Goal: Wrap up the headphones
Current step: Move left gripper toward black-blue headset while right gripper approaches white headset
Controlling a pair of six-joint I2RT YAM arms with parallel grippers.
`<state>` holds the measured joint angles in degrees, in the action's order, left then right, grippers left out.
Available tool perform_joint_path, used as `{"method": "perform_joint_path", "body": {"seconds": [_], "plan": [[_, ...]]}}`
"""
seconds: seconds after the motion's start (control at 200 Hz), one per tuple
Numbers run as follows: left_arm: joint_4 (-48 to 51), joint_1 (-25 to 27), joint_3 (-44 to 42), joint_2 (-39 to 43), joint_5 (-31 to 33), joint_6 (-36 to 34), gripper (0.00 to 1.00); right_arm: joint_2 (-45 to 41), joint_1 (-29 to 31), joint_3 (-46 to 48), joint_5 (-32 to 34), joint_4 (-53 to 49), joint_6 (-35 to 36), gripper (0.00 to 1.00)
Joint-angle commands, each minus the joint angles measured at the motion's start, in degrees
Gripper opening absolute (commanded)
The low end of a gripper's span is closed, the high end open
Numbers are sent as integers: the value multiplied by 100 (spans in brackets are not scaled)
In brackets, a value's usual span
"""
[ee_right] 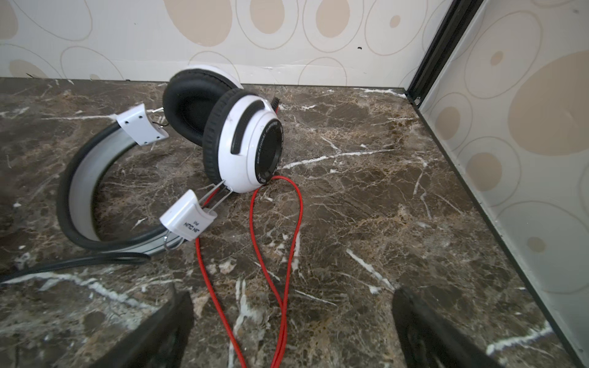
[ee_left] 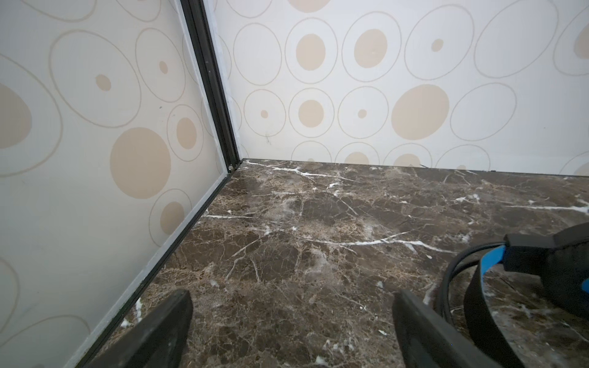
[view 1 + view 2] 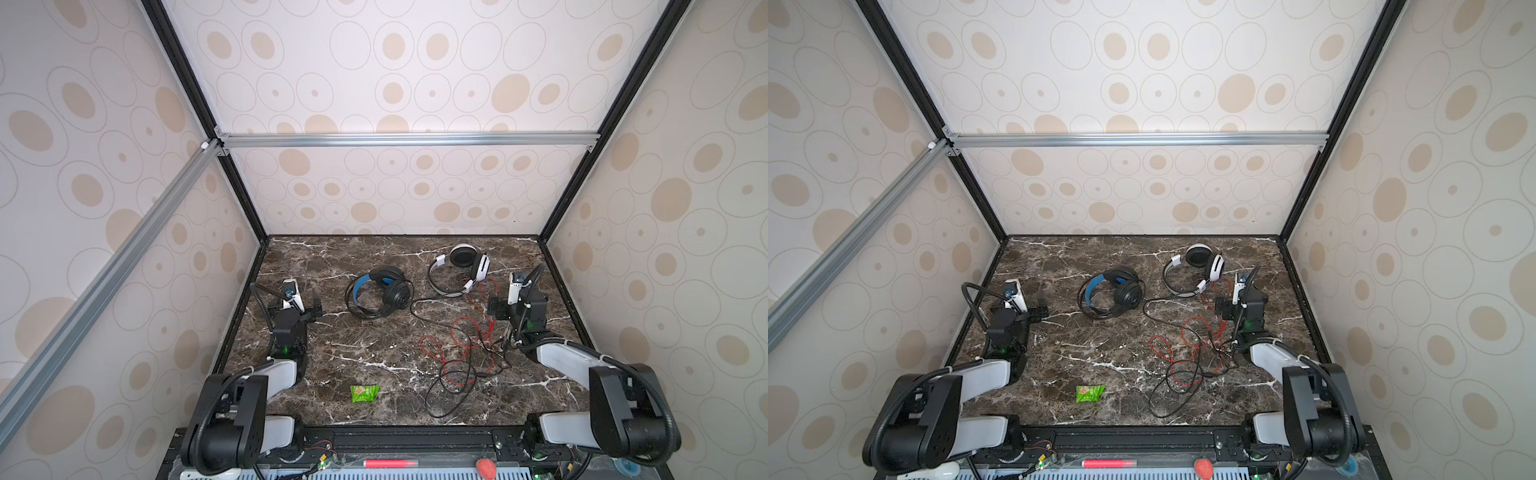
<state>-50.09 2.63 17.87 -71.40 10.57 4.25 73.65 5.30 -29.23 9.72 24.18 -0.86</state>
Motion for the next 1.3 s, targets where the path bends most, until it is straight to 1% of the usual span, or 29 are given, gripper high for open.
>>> {"method": "perform_joint_path", "body": {"seconds": [0.0, 0.05, 0.11, 0.165, 0.24, 0.35, 0.45, 0.465, 0.485, 0.58, 0.67, 0.775, 0.94, 0.995, 1.1, 1.22, 1.29], "plan": [[1624, 18, 537, 525, -312, 530, 98, -507, 189, -355, 594, -1280, -430, 100], [2229, 18, 757, 730, -511, 814, 98, -668, 213, -636, 703, -2013, -753, 100], [2936, 27, 1027, 943, -463, 1370, 98, -769, 266, -1058, 693, -2959, -946, 100], [3579, 29, 1291, 1106, -434, 1918, 98, -850, 337, -1336, 593, -3519, -1085, 100], [4129, 28, 1597, 1207, -739, 2369, 98, -918, 527, -1649, 553, -4088, -1293, 100], [4893, 36, 2188, 962, -1159, 2811, 98, -808, 958, -2086, 747, -4714, -1608, 100], [5240, 83, 2621, 523, -1520, 3075, 98, -435, 1043, -2519, 627, -5281, -2181, 100], [5239, 94, 2658, 459, -1578, 3097, 98, -377, 1043, -2573, 610, -5328, -2256, 100], [5228, 119, 2711, 381, -1639, 3126, 98, -314, 1194, -2627, 587, -5369, -2347, 100], [5128, 277, 2896, 49, -1851, 3183, 98, -100, 1328, -2701, 398, -5240, -2590, 100], [5488, 420, 3300, -439, -1964, 3167, 98, 122, 1469, -3023, 413, -5477, -2688, 100], [5811, 660, 3726, -955, -2033, 3100, 98, 311, 1525, -3259, 393, -5667, -2679, 100], [6095, 1054, 4192, -1558, -1907, 3089, 98, 647, 1528, -3346, 208, -5576, -2679, 100], [6071, 1107, 4220, -1679, -1816, 3180, 98, 835, 1534, -3444, 103, -5558, -2630, 100], [6013, 1166, 4305, -1942, -1951, 3395, 98, 1129, 1543, -3694, -43, -5668, -2575, 100], [6172, 1282, 4623, -2305, -1947, 3329, 98, 1285, 1555, -3836, -73, -5578, -2501, 100], [6235, 1339, 4759, -2484, -1927, 3293, 98, 1392, 1561, -3962, -201, -5628, -2449, 100]]}}
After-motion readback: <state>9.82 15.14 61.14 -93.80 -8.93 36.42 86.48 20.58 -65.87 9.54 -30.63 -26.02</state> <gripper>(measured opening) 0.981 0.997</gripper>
